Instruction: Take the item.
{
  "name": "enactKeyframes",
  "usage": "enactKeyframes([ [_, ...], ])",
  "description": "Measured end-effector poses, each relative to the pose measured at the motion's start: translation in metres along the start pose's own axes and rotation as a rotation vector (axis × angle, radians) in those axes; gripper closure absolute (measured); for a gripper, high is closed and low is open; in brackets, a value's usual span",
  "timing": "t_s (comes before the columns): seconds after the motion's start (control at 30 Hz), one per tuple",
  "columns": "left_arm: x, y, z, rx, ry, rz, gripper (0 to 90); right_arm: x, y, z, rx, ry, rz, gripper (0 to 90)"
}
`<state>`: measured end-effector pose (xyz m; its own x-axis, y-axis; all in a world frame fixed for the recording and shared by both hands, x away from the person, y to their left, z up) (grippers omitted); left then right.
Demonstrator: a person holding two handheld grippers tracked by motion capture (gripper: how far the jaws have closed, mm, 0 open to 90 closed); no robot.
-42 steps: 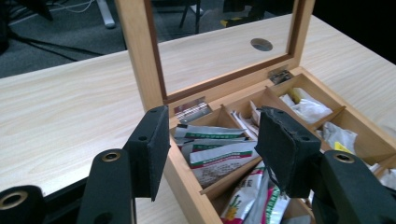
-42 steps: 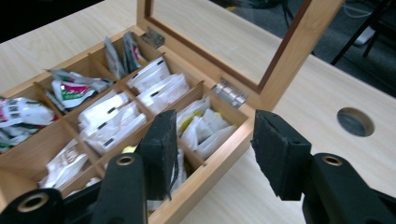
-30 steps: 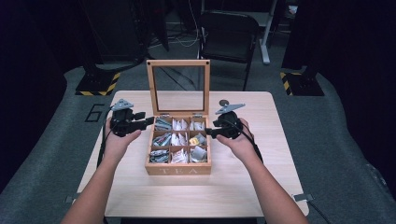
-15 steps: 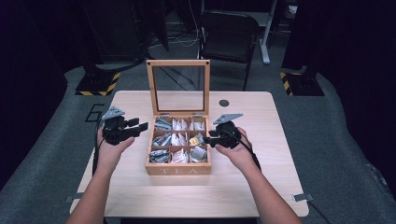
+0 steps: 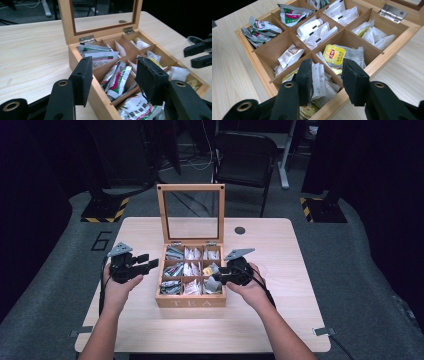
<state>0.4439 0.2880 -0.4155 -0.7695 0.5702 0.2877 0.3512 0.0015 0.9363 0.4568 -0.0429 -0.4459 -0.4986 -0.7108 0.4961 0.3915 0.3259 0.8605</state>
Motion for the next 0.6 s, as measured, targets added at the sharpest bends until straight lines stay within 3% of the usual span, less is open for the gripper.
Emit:
enactKeyframes([
  [0.23, 0.005, 0.0, -0.003, -0.001, -0.021, -0.016, 46.4, -0.005, -0.007, 0.003, -0.016, 0.01, 0.01, 60.8],
  [0.5, 0.009, -0.009, -0.004, 0.004, -0.017, -0.002, 46.2, -0.014, -0.015, 0.006, 0.006, 0.024, 0.029, 61.5],
  [0.6, 0.012, -0.011, -0.002, 0.014, -0.012, -0.005, 46.0, -0.015, -0.017, 0.007, -0.007, 0.022, 0.037, 62.1],
])
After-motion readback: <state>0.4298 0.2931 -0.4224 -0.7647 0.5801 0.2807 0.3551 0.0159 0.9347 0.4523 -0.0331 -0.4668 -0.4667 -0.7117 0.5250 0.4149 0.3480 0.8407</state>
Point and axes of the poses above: each handheld gripper's, and its own axes: x roughly backward along the jaws, y roughly out of its top, z roughly to its left, the point moved 3 cm from there along -x, roughly forward along the jaws, and after that the axes turned 11 degrees about -z, right-handed, at the moved point
